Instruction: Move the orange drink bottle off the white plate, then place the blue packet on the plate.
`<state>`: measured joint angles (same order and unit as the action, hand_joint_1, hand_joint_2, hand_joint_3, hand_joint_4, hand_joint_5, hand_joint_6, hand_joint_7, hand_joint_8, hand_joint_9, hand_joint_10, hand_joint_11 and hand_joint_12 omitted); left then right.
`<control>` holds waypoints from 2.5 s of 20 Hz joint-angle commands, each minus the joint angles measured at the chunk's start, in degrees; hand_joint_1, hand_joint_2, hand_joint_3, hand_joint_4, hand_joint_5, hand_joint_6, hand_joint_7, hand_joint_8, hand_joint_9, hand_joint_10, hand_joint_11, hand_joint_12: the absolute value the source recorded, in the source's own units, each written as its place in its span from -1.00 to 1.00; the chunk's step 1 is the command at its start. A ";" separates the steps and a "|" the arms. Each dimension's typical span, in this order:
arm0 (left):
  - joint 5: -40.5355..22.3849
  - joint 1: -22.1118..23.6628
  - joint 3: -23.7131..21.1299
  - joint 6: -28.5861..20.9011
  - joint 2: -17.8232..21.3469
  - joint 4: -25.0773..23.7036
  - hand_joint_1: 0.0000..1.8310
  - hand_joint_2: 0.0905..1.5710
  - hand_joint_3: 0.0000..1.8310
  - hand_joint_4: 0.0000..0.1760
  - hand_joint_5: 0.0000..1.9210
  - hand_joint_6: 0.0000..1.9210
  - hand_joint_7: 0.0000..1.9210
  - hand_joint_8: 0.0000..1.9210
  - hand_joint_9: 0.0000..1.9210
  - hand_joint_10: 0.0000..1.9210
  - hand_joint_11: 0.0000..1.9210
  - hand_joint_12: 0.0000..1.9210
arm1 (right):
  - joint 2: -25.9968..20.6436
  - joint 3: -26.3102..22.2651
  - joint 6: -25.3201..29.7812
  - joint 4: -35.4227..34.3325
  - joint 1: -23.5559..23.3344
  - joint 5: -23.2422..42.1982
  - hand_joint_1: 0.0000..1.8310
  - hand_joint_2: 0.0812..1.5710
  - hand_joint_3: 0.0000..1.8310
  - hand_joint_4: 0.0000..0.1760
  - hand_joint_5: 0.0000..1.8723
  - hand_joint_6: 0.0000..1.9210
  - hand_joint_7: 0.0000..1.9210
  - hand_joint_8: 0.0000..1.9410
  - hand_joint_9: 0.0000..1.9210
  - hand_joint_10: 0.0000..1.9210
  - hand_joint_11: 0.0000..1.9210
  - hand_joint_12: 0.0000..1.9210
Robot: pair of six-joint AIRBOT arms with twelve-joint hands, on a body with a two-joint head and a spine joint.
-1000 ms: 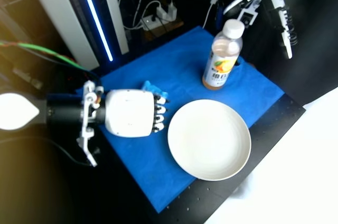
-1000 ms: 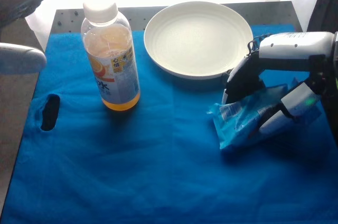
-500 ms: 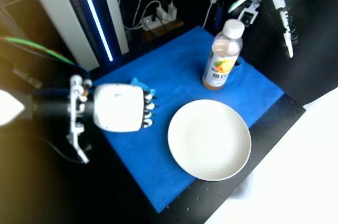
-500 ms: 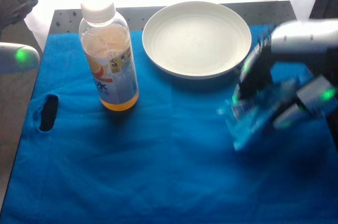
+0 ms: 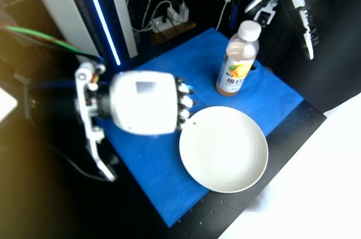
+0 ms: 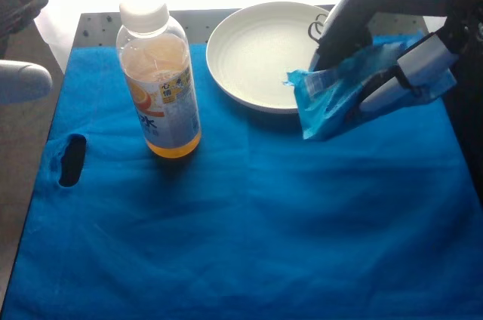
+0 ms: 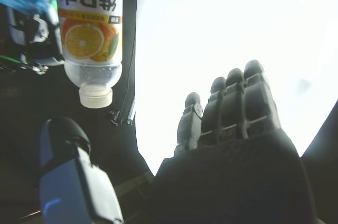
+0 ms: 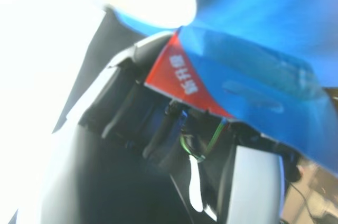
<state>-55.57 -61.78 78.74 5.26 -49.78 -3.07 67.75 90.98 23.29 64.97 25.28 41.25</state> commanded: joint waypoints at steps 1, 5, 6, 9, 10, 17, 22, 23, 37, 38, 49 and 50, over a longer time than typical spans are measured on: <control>-6.43 0.30 0.14 -0.14 0.28 2.52 -0.47 -0.12 -1.00 1.00 -1.00 -1.00 -1.00 -1.00 -1.00 -1.00 -1.00 -1.00 | 0.79 1.09 0.21 -4.25 -1.85 2.47 0.38 0.34 -1.00 -1.00 0.14 -0.30 0.13 0.02 0.08 -0.28 -0.19 0.47; -6.58 0.29 0.50 -0.13 -0.16 2.50 -0.49 -0.10 -0.99 1.00 -1.00 -1.00 -1.00 -1.00 -1.00 -1.00 -1.00 -1.00 | 5.32 5.95 0.24 -4.14 -3.66 1.36 0.40 0.33 -1.00 -1.00 0.25 -0.58 0.11 0.14 -0.06 0.08 -0.74 0.34; -6.56 0.29 0.74 -0.13 -0.51 2.45 -0.51 -0.11 -1.00 1.00 -1.00 -1.00 -1.00 -1.00 -0.99 -1.00 -1.00 -1.00 | 7.19 7.79 0.62 -4.16 -3.92 0.99 0.39 0.37 -1.00 -1.00 0.24 -0.58 -0.01 0.33 -0.17 0.34 -0.65 0.79; -6.61 0.28 1.17 -0.13 -1.00 2.34 -0.51 -0.13 -1.00 1.00 -1.00 -1.00 -1.00 -1.00 -1.00 -1.00 -1.00 -1.00 | 11.43 12.19 1.83 -4.15 -4.45 0.63 0.30 0.34 -1.00 -1.00 0.13 -0.14 0.00 0.38 0.03 0.62 -0.03 0.73; -6.70 0.30 1.33 -0.13 -1.17 2.28 -0.51 -0.12 -1.00 1.00 -1.00 -1.00 -1.00 -1.00 -1.00 -1.00 -1.00 -1.00 | 12.89 13.83 2.17 -4.16 -4.47 0.22 0.47 0.36 -1.00 -1.00 0.05 -0.22 0.04 0.10 0.00 0.35 -0.11 0.36; -7.44 0.47 1.73 -0.15 -2.01 2.30 -0.49 -0.05 -0.99 1.00 -1.00 -1.00 -1.00 -1.00 -1.00 -1.00 -1.00 -1.00 | 17.63 18.89 2.22 -4.16 -4.61 -4.12 0.52 0.31 -1.00 -1.00 0.09 -0.19 0.14 -0.27 0.11 0.11 -0.08 0.05; -7.84 0.46 1.68 -0.16 -2.18 2.34 -0.49 -0.08 -1.00 1.00 -1.00 -1.00 -1.00 -1.00 -1.00 -1.00 -1.00 -1.00 | 20.06 22.38 3.58 -4.18 -4.97 -6.68 0.53 0.27 -1.00 -1.00 0.19 -0.32 0.23 -0.44 0.17 0.01 -0.04 0.05; -7.98 0.47 1.66 -0.16 -2.22 2.41 -0.50 -0.07 -1.00 1.00 -1.00 -1.00 -1.00 -1.00 -1.00 -1.00 -1.00 -1.00 | 20.78 23.33 4.03 -4.20 -5.02 -7.14 0.53 0.28 -1.00 -1.00 0.17 -0.24 0.22 -0.46 0.15 0.01 -0.09 0.00; -8.85 1.34 1.61 -0.35 -2.98 2.48 -0.45 -0.11 -1.00 1.00 -1.00 -1.00 -0.99 -1.00 -0.98 -1.00 -1.00 -1.00 | 22.92 28.32 6.37 -4.09 -5.00 -10.79 0.15 0.23 -1.00 -1.00 -0.49 -0.98 -0.37 -0.96 -0.40 -0.70 -0.77 0.23; -8.85 1.34 1.61 -0.35 -3.02 2.48 -0.46 -0.11 -1.00 1.00 -1.00 -1.00 -0.99 -1.00 -0.98 -1.00 -1.00 -1.00 | 22.92 28.32 6.37 -3.99 -5.00 -10.79 0.09 0.20 -1.00 -0.58 -0.64 -1.00 -0.53 -0.99 -0.52 -0.88 -0.85 0.10; -9.60 0.46 1.58 -0.31 -3.00 4.10 -0.44 -0.12 -1.00 1.00 -1.00 -1.00 -0.99 -1.00 -1.00 -1.00 -1.00 -1.00 | 20.87 24.96 6.39 -2.90 -5.02 -7.11 -0.07 -0.09 -1.00 1.00 -1.00 -1.00 -1.00 -1.00 -1.00 -1.00 -1.00 -0.95; -9.85 -0.04 1.51 -0.28 -3.00 4.73 -0.44 -0.13 -1.00 1.00 -1.00 -1.00 -1.00 -1.00 -1.00 -1.00 -1.00 -1.00 | 20.55 24.44 6.40 -3.07 -5.02 -6.32 -0.06 -0.11 -1.00 1.00 -1.00 -1.00 -1.00 -1.00 -1.00 -1.00 -1.00 -0.99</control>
<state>-58.92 -62.22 80.03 5.39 -52.66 -1.04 88.16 115.11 29.36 65.41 21.65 31.40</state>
